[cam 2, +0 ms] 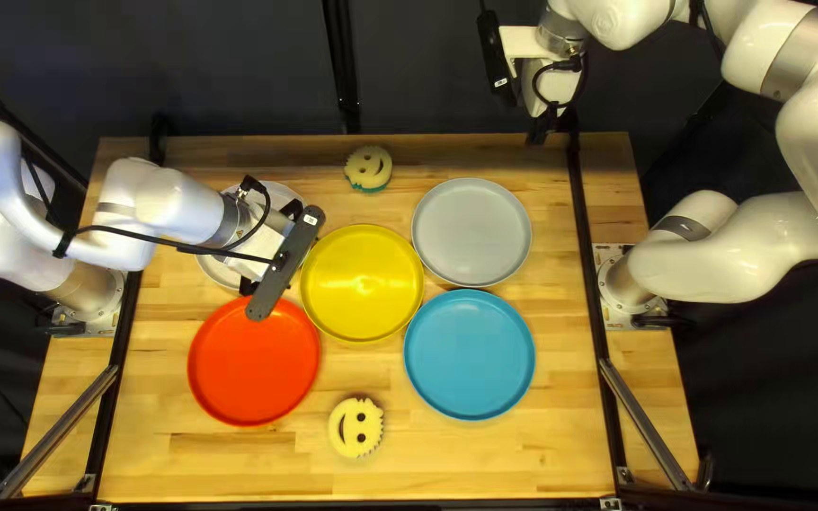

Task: Pick up sponge and scrub the plate

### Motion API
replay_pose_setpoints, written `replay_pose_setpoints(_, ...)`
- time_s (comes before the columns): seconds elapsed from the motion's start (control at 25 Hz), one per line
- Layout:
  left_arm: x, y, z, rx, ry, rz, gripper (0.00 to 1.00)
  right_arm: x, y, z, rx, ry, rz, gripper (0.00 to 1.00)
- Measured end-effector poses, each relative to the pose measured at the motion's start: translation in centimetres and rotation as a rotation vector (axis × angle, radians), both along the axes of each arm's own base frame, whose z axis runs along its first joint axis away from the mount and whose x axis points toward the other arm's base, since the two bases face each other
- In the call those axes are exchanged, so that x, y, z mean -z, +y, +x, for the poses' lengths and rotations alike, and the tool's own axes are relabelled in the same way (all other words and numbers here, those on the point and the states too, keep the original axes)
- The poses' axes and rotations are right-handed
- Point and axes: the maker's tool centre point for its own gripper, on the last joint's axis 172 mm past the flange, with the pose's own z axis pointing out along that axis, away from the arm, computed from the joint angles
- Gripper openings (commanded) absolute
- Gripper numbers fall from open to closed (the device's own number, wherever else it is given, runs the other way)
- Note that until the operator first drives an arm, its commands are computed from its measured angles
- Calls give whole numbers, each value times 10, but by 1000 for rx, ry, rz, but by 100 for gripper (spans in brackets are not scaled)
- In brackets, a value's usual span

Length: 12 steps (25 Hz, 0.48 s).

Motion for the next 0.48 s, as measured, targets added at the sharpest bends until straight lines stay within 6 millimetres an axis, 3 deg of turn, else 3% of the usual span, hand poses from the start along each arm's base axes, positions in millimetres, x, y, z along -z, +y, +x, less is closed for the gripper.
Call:
replay_pose_setpoints(0.16,4,-16,4,9,7,-4,100,0,0,0,0,0,0,100)
replay_pose_setpoints(0.48,6,-98,22,52,55,-2,100,0,0,0,0,0,0,100)
